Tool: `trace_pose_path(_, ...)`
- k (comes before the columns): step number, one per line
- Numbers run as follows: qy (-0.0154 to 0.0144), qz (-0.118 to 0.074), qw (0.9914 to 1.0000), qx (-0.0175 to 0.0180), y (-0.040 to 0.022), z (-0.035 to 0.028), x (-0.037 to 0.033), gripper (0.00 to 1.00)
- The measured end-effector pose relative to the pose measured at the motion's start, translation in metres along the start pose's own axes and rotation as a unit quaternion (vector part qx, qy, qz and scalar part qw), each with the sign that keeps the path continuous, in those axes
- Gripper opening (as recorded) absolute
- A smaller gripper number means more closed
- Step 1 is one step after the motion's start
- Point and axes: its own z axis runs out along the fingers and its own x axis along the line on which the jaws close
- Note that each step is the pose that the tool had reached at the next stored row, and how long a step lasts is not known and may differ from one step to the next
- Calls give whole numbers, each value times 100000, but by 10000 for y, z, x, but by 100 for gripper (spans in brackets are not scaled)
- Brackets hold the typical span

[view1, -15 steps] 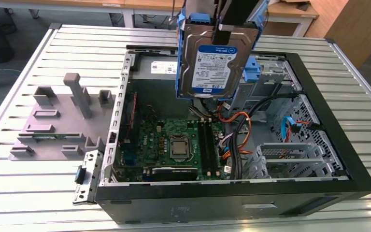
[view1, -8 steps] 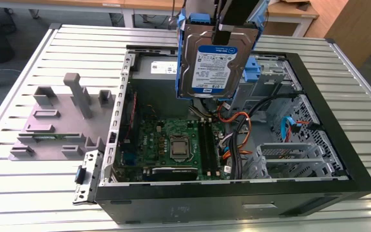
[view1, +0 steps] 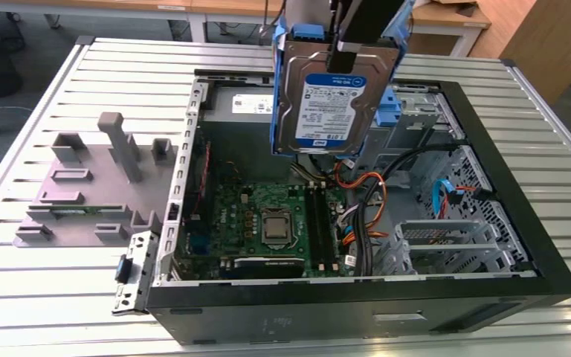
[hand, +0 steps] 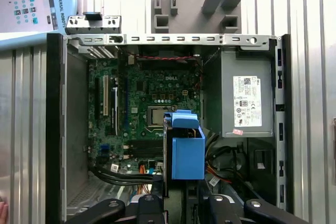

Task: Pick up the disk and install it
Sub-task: 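Pick up the disk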

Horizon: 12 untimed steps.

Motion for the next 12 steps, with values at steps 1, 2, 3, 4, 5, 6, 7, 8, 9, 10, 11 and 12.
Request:
trace_pose_path(1,4,1,100000,-2,0,0,12,35)
trace_pose_path(2,2,2,100000,-2,-1,1,25,35)
trace_pose_path(3,-1,2,100000,-1,-1,1,37,35)
trace_pose_path(4,2,4,100000,-1,-1,2,51,35)
trace_pose_path(5,5,3,100000,-3,-1,2,63,35)
trace_pose_path(6,2,2,100000,-2,-2,2,75,35)
trace_pose_path(7,0,1,100000,0,-2,3,88,35)
trace_pose_path(8,8,-1,100000,-4,-3,2,100,35)
trace_pose_path(9,6,2,100000,-3,-3,3,113,35)
trace_pose_path(10,3,0,100000,-3,-3,3,127,35)
trace_pose_path(11,2,0,100000,0,-4,3,140,35)
trace_pose_path(12,4,2,100000,-3,-4,3,153,35)
